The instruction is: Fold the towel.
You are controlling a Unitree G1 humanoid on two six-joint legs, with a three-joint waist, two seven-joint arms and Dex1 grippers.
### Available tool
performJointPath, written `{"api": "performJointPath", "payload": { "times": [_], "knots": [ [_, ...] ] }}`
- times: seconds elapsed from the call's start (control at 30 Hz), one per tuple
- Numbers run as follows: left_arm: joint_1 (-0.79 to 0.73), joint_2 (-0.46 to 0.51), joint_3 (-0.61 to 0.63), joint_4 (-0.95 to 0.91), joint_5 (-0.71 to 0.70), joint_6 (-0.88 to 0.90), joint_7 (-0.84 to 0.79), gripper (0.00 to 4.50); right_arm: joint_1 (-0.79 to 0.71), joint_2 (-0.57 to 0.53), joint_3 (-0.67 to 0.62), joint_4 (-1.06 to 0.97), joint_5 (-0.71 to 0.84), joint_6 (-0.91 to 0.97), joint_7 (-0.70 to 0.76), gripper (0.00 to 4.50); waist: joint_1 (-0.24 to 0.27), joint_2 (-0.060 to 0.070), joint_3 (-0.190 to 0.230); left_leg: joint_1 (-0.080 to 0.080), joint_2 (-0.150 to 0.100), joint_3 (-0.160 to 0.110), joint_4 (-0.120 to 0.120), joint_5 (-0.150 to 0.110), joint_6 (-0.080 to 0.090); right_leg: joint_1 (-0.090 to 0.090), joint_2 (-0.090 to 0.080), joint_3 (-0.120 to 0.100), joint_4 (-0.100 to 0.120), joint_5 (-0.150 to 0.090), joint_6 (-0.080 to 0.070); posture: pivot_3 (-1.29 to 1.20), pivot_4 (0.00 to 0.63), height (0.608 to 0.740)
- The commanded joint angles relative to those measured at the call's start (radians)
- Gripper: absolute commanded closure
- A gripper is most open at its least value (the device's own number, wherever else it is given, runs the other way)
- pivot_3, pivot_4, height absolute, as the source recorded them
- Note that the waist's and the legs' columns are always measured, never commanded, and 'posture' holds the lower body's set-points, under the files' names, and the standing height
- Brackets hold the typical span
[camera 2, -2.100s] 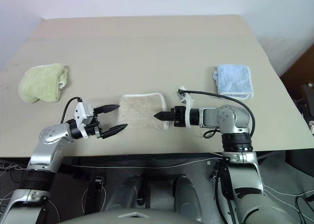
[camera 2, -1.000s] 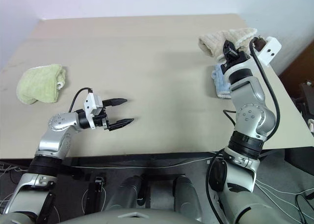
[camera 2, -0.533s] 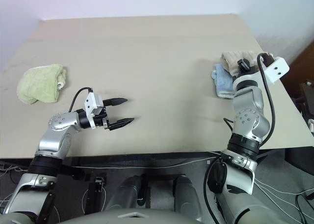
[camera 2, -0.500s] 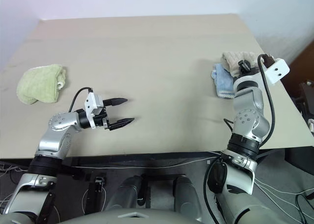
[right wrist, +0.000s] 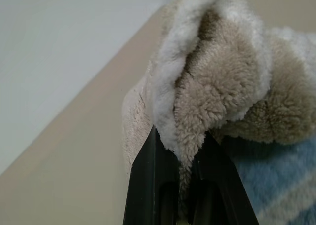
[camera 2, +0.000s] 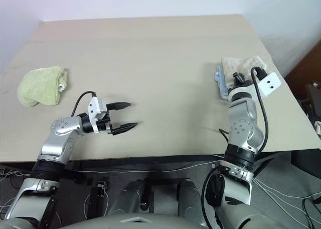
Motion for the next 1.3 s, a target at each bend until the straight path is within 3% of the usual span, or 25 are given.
{"api": "performJointPath", "payload": {
  "times": [0.03, 0.6, 0.63, 1.03, 1.3],
  "knots": [
    [0.005, 0.007, -0.011, -0.003, 0.014, -0.028, -0.013, 0.0, 0.016, 0.018, 0.011, -0.065, 0.019, 0.008, -0.025, 4.48, 0.0, 0.0, 0.0, 0.0, 0.0, 0.0, 0.0, 0.0, 0.0, 0.0, 0.0, 0.0, 0.0, 0.0, 0.0, 0.0, 0.15, 0.74],
    [0.005, -0.022, 0.001, 0.032, -0.002, -0.016, -0.013, 0.0, -0.002, 0.055, -0.062, -0.005, 0.115, -0.019, -0.133, 4.48, 0.0, 0.0, 0.0, 0.001, 0.0, 0.0, 0.0, 0.0, 0.0, 0.0, 0.0, 0.0, 0.0, 0.0, 0.0, 0.0, 0.15, 0.74],
    [0.008, -0.023, 0.0, 0.035, -0.001, -0.02, -0.015, 0.0, 0.0, 0.057, -0.064, -0.006, 0.122, -0.021, -0.138, 3.92, 0.0, 0.0, 0.0, 0.001, 0.0, 0.0, 0.0, 0.0, 0.0, 0.0, 0.0, 0.0, 0.0, 0.0, 0.0, 0.0, 0.15, 0.74],
    [-0.006, -0.027, 0.001, 0.093, 0.004, -0.054, -0.037, 0.0, 0.013, 0.011, -0.045, -0.047, 0.123, -0.013, -0.142, 0.01, 0.0, 0.0, 0.0, 0.001, 0.0, 0.0, 0.0, 0.0, 0.0, 0.001, 0.0, 0.0, 0.0, 0.0, 0.0, 0.0, 0.15, 0.74],
    [-0.023, -0.036, -0.008, 0.103, 0.009, -0.058, -0.043, 0.0, 0.036, -0.11, -0.045, -0.151, 0.179, 0.089, -0.126, 0.01, 0.003, 0.001, 0.0, 0.001, 0.0, 0.0, 0.0, 0.0, 0.0, 0.001, 0.0, 0.0, 0.0, 0.0, 0.0, 0.0, 0.15, 0.74]
  ]
}}
